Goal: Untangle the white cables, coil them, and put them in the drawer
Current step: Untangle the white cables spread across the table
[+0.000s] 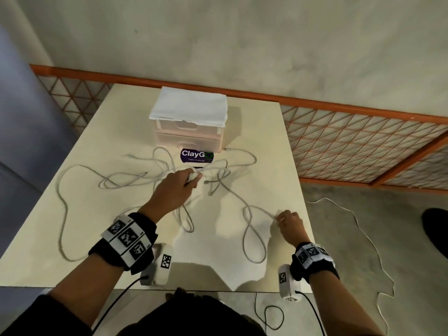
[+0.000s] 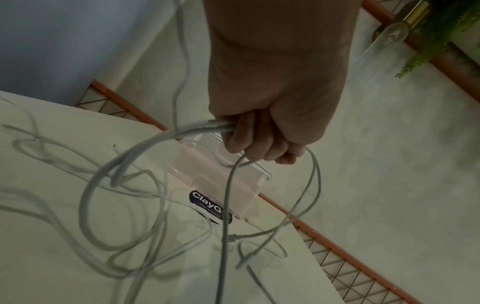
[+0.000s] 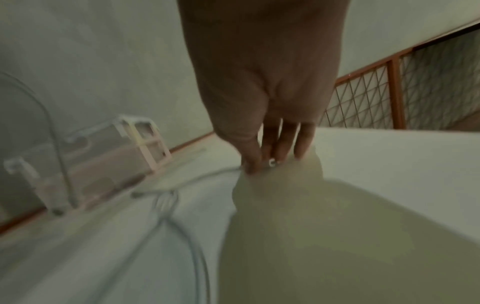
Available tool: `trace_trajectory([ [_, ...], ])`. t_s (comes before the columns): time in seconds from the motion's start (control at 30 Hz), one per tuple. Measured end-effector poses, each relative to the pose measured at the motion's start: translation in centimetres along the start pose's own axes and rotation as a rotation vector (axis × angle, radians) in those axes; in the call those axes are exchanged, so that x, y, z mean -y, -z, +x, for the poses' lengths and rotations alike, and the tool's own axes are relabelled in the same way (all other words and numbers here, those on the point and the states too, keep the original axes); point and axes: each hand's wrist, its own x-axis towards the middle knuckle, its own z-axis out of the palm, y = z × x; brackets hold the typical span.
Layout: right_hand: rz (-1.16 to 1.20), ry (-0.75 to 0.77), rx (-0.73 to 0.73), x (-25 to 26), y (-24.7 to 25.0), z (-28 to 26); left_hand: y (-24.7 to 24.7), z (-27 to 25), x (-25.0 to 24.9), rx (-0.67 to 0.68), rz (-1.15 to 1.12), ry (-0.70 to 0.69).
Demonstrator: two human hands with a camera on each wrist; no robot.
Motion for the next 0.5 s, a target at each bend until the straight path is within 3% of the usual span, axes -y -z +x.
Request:
trace_trajectory([
  [0.17,0.476,0.240,0.095,4.4,7.4,0.8,-0.3,0.3,0.6,0.080,-0.019,0.025],
  [0.23,0.552,0.361,0.103,8.0,11.5,-0.3,-0.1,0.3,0.9,0.078,0.029,0.059],
  [0.3,0.681,0.471,0.047,11.5,14.9,-1.9,0.8,0.0,1.0,0.130,0.096,0.055],
  [0.37,0.790,0.561,-0.041,14.2,16.9,-2.9,1.7,-0.4,1.0,0.267,0.099,0.005],
  [0.43,0.829,0.655,-0.015,16.9,17.4,-3.7,2.5,-1.1,0.5,0.342,-0.009,-0.017],
  [0.5,0.823,0.700,0.110,19.2,16.6,-4.2,3.1,-1.7,0.0,0.299,-0.207,0.025],
])
